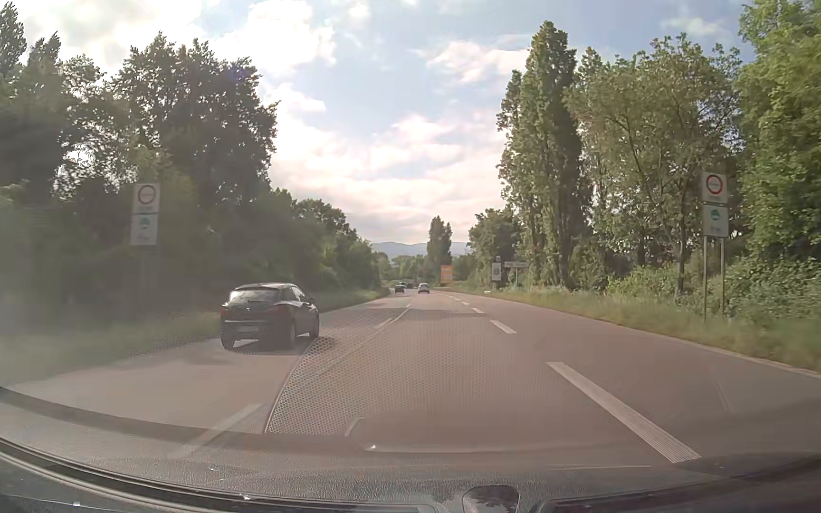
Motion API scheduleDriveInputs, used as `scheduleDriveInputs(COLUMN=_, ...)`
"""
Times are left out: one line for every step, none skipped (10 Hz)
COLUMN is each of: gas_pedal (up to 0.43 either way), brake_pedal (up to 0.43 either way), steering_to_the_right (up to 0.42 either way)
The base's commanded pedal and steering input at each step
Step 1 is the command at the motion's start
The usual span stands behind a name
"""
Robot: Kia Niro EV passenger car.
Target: Follow the waypoints while adhering to traffic rules and regulations
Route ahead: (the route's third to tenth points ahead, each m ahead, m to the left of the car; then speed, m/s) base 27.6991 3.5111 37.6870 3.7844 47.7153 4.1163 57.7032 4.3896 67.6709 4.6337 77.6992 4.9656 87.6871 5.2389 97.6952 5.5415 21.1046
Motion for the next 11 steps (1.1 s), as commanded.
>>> scheduleDriveInputs(gas_pedal=0.169, brake_pedal=0.000, steering_to_the_right=-0.004)
scheduleDriveInputs(gas_pedal=0.169, brake_pedal=0.000, steering_to_the_right=-0.004)
scheduleDriveInputs(gas_pedal=0.169, brake_pedal=0.000, steering_to_the_right=-0.004)
scheduleDriveInputs(gas_pedal=0.169, brake_pedal=0.000, steering_to_the_right=-0.004)
scheduleDriveInputs(gas_pedal=0.169, brake_pedal=0.000, steering_to_the_right=-0.004)
scheduleDriveInputs(gas_pedal=0.169, brake_pedal=0.000, steering_to_the_right=-0.004)
scheduleDriveInputs(gas_pedal=0.169, brake_pedal=0.000, steering_to_the_right=-0.004)
scheduleDriveInputs(gas_pedal=0.169, brake_pedal=0.000, steering_to_the_right=-0.004)
scheduleDriveInputs(gas_pedal=0.169, brake_pedal=0.000, steering_to_the_right=-0.004)
scheduleDriveInputs(gas_pedal=0.169, brake_pedal=0.000, steering_to_the_right=-0.004)
scheduleDriveInputs(gas_pedal=0.169, brake_pedal=0.000, steering_to_the_right=-0.004)
